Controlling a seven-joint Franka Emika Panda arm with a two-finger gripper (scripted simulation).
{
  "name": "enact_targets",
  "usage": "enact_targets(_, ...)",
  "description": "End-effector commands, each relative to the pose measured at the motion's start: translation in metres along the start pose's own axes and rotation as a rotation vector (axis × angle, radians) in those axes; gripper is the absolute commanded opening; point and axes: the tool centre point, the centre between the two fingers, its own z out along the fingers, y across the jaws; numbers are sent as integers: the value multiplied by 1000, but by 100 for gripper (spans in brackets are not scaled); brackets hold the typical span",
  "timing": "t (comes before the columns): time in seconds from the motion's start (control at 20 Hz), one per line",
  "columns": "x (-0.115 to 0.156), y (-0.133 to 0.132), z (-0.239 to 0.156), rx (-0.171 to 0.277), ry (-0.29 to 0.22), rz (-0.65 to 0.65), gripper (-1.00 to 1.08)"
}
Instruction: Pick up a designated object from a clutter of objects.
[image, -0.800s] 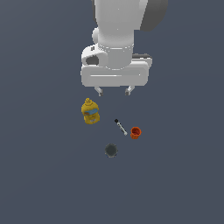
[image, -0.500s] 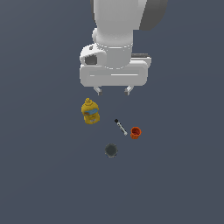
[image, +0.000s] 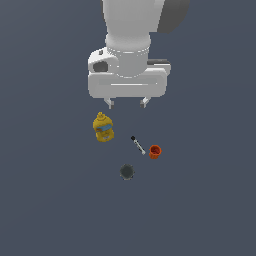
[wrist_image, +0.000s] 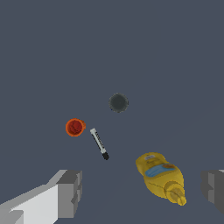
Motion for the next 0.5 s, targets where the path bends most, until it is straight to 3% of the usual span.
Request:
enact_targets(0.0,2,0,4,1,-1,5,100)
enact_targets(0.45,26,1,46,7,-6,56,100)
